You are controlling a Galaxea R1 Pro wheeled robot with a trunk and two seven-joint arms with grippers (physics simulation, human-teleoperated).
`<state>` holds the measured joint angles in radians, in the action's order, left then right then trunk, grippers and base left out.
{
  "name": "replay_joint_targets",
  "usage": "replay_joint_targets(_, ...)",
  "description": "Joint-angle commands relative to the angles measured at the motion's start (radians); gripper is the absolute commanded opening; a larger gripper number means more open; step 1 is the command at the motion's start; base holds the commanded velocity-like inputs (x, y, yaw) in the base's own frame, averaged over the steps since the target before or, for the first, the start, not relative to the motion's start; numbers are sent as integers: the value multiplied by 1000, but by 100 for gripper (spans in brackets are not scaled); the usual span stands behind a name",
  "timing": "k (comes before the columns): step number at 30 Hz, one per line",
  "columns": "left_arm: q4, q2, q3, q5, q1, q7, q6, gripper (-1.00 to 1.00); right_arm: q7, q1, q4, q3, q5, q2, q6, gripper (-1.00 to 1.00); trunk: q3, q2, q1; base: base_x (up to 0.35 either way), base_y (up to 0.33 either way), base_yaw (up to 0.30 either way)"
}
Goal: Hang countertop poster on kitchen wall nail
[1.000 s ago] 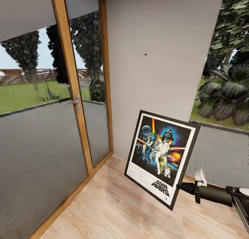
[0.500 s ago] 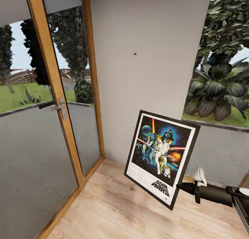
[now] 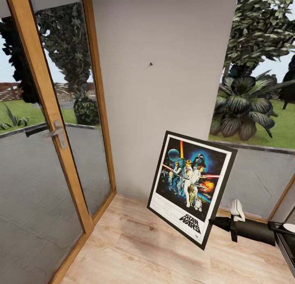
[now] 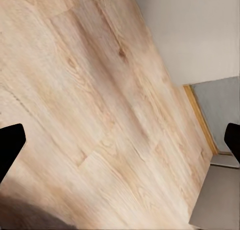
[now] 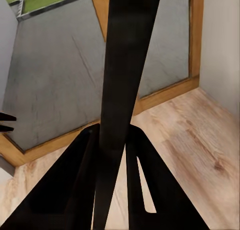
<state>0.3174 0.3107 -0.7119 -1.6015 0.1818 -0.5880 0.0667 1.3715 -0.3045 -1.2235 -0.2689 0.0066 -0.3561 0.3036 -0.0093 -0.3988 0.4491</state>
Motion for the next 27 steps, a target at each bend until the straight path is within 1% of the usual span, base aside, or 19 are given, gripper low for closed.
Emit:
replay_joint_targets(1,0,1,-8,-5,1,-1,7,100,8,-1,-1,-1,0,0,15,-100,-1,-1,1,210,299,-9)
replay_joint_targets(7,0,1,-8,-6,1,-1,7,100,8,-1,-1,-1,0,0,15,-100,-1,-1,1,202,307,-7)
replay_joint_targets(9,0,1,-8,-6,1,-1,7,100,8,-1,0,-1,0,1,15,-100,-1,-1,1,194,313,-131)
replay_joint_targets(17,0,1,-9,-6,1,-1,7,100,8,-1,0,0,0,1,16,-100,2,-1,1,167,294,-272)
replay_joint_targets(20,0,1,-9,-5,1,-1,7,100,8,-1,0,0,0,1,16,-100,3,-1,1,62,110,-297)
replay_joint_targets(27,0,1,-7,-6,1,-1,7,100,8,-1,1,0,0,1,17,-100,8,-1,1,8,13,-300)
